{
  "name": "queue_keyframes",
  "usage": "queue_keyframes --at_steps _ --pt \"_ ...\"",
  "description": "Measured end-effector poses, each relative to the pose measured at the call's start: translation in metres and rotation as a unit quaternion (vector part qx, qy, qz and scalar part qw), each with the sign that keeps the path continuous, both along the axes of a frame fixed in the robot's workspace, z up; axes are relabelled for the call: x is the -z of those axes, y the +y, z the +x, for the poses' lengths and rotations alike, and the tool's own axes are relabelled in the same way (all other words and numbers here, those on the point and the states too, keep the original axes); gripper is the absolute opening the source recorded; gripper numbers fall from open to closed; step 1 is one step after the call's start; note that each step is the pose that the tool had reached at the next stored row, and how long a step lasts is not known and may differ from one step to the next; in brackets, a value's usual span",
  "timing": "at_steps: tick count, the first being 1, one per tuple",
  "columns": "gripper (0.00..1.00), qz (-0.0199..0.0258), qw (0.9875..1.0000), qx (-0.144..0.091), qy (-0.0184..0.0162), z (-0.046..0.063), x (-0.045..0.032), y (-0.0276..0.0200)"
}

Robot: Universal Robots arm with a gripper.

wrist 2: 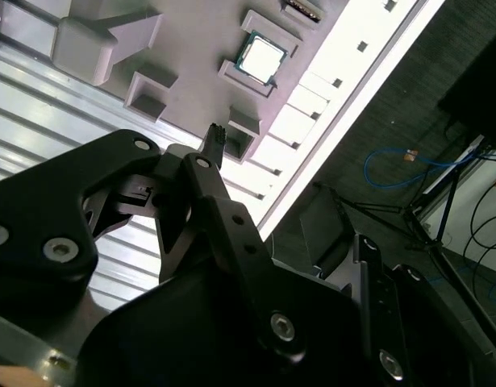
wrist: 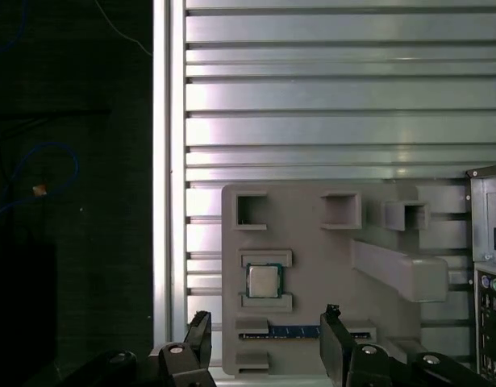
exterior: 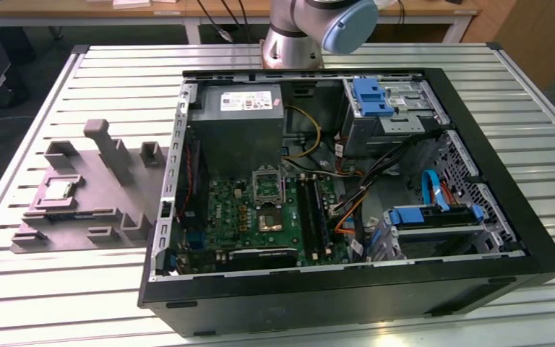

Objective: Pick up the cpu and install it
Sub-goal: 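Pick up the cpu and move it towards the insertion slot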

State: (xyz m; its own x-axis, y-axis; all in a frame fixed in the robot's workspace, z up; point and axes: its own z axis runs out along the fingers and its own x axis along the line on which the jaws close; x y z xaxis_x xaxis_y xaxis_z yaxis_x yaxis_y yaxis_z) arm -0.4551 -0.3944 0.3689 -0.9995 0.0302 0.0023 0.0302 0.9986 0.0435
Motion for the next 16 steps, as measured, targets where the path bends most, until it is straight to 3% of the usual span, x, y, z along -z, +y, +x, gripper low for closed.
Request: queue_keyframes --at_steps 16 --pt "0.65 0.0 1.0 0.0 0.0 0.0 0.0049 0.0"
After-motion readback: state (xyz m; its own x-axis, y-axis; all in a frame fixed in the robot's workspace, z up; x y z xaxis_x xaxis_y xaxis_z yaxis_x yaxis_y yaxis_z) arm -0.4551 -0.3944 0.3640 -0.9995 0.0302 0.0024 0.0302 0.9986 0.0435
